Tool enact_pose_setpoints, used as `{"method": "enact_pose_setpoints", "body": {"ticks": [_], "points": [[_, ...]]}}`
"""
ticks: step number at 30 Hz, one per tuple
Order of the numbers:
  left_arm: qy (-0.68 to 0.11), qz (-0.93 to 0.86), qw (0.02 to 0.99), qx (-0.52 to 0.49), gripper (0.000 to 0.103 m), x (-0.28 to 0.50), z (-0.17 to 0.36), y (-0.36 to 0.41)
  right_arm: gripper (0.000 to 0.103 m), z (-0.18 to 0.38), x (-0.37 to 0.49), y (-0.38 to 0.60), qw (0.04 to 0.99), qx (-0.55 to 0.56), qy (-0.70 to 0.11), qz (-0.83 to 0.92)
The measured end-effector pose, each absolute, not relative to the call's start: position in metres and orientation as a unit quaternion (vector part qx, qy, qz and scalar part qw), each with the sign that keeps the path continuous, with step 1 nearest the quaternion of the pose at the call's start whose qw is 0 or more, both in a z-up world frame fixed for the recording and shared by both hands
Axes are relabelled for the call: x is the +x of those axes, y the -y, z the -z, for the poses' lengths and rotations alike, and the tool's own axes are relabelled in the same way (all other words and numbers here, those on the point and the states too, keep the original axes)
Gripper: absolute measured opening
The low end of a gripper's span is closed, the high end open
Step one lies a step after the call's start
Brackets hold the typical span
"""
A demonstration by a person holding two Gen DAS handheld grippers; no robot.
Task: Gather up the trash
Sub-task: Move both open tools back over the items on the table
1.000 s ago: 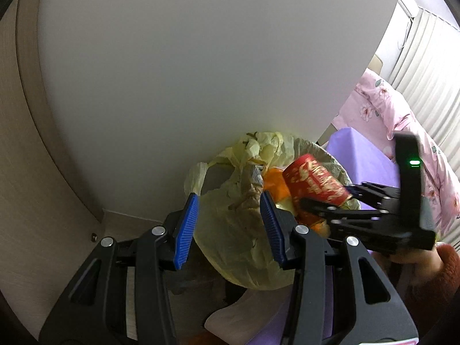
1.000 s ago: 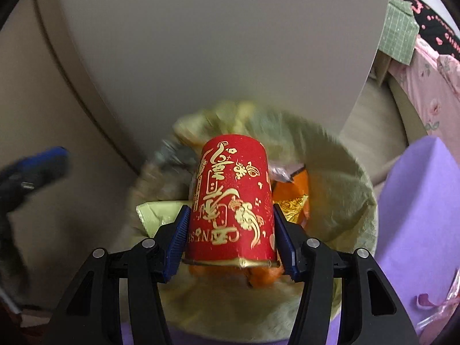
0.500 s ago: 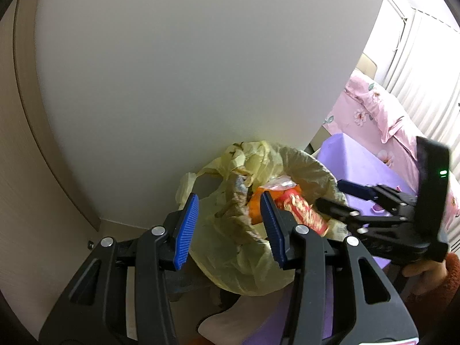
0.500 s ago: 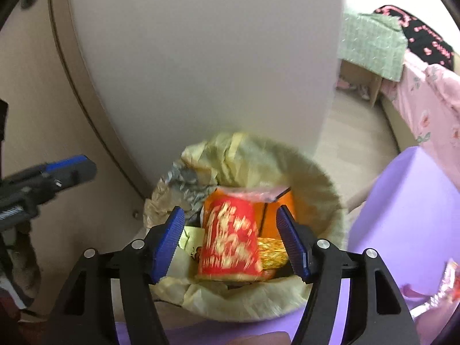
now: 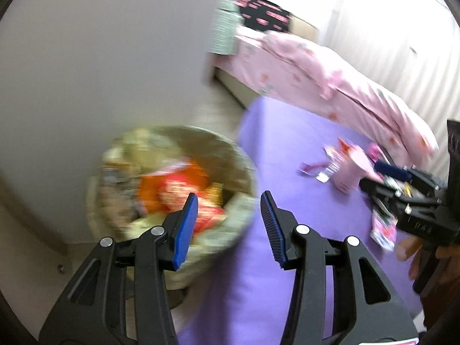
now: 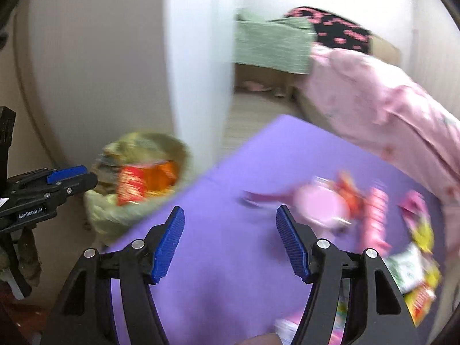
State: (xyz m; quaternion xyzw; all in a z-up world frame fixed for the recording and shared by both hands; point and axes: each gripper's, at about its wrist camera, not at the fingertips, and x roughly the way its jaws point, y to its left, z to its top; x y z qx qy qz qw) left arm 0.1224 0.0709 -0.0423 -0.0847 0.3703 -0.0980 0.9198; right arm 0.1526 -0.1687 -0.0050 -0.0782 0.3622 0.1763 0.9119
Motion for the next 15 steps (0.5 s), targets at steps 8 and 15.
{"method": "enact_pose_setpoints", "body": {"ticks": [8, 15], "points": [[-0.362, 0.235, 0.902, -0.015, 0.043, 0.133, 0.044, 0.031, 0.062, 0.009, 0.113, 0.282, 0.933, -0.063, -0.352, -0.05], [-0.38, 0.321, 0.868, 0.004, 0.043, 0.14, 0.056, 0.087, 0.062, 0.018, 0.088, 0.346, 0.932, -0.023, -0.362, 0.01]]}}
